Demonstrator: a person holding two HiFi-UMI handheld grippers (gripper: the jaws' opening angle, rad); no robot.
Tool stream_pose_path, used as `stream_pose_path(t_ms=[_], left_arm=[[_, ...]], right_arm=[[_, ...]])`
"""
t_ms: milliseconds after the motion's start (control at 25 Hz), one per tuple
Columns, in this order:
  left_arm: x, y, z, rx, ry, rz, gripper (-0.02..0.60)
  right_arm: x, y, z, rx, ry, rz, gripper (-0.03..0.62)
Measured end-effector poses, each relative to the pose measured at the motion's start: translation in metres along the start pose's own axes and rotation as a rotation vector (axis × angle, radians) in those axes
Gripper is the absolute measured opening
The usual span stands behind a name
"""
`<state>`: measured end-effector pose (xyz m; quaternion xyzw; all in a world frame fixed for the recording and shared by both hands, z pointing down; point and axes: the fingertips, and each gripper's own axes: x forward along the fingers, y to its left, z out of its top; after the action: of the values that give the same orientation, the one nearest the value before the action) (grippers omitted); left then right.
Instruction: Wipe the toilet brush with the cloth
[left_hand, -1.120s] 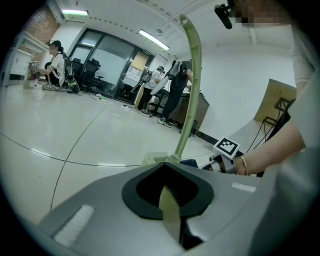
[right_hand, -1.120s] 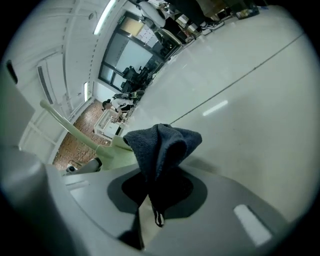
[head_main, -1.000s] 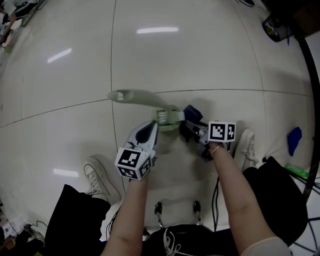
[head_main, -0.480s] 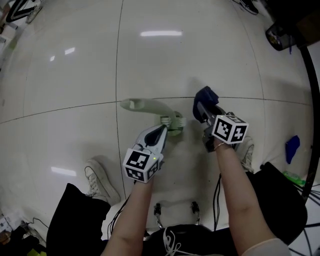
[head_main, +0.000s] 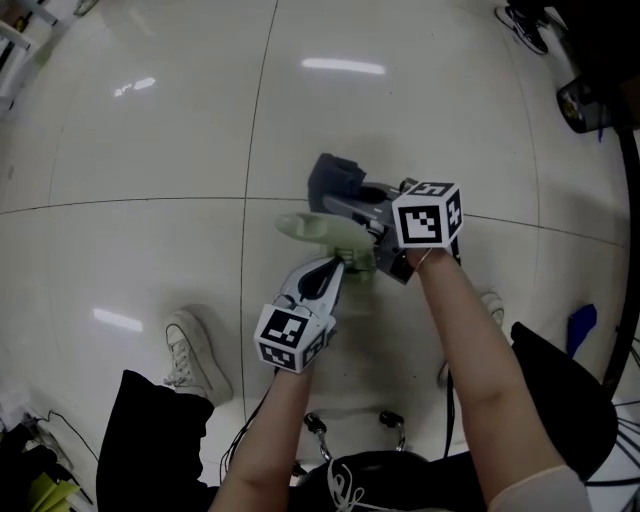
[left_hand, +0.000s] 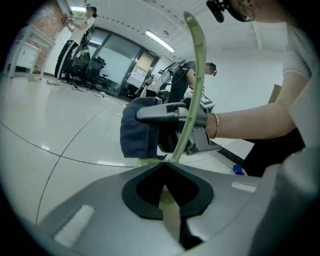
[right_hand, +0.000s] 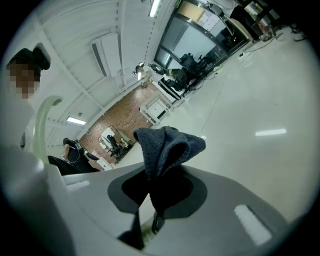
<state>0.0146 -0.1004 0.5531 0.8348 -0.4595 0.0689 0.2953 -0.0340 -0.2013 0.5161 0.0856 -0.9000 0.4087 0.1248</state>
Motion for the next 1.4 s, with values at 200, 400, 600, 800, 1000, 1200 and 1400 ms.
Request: stream_pose_path(t_ms=[200, 400, 600, 800, 1000, 1200, 1400], left_arm=[[-0.003, 0.003, 0.002, -0.019, -0.021, 0.036, 0.006], [0.001, 0.004, 0.004, -0.032, -0.054, 0.085, 0.006], [0.001, 0.007, 0.003, -0.036, -0.072, 0.120, 0.006], [0.002, 0.007, 0.005, -0.038, -0.071, 0.123, 0.006], [-0.001, 0.009, 0.005, -0.071, -0.076, 0.109, 0.006], [-0.005, 0.001, -0.003, -0.034, -0.016, 0.042, 0.006], [-0.007, -0.003, -0.003, -0.040, 0.005, -0.027, 0.006]], right_arm=[[0.005, -0.028, -0.016, 0.077, 0.036, -0.032, 0.062], [-0.005, -0.054, -0.054, 0.064, 0.194, -0.066, 0.063], [-0.024, -0.074, -0.080, 0.083, 0.250, -0.089, 0.063], [-0.052, -0.087, -0.093, 0.064, 0.286, -0.128, 0.063], [-0.075, -0.086, -0.107, 0.056, 0.311, -0.139, 0.063], [-0.101, -0.065, -0.085, -0.220, 0.144, -0.253, 0.063], [-0.139, -0.005, -0.020, -0.250, -0.344, -0.320, 0.063]])
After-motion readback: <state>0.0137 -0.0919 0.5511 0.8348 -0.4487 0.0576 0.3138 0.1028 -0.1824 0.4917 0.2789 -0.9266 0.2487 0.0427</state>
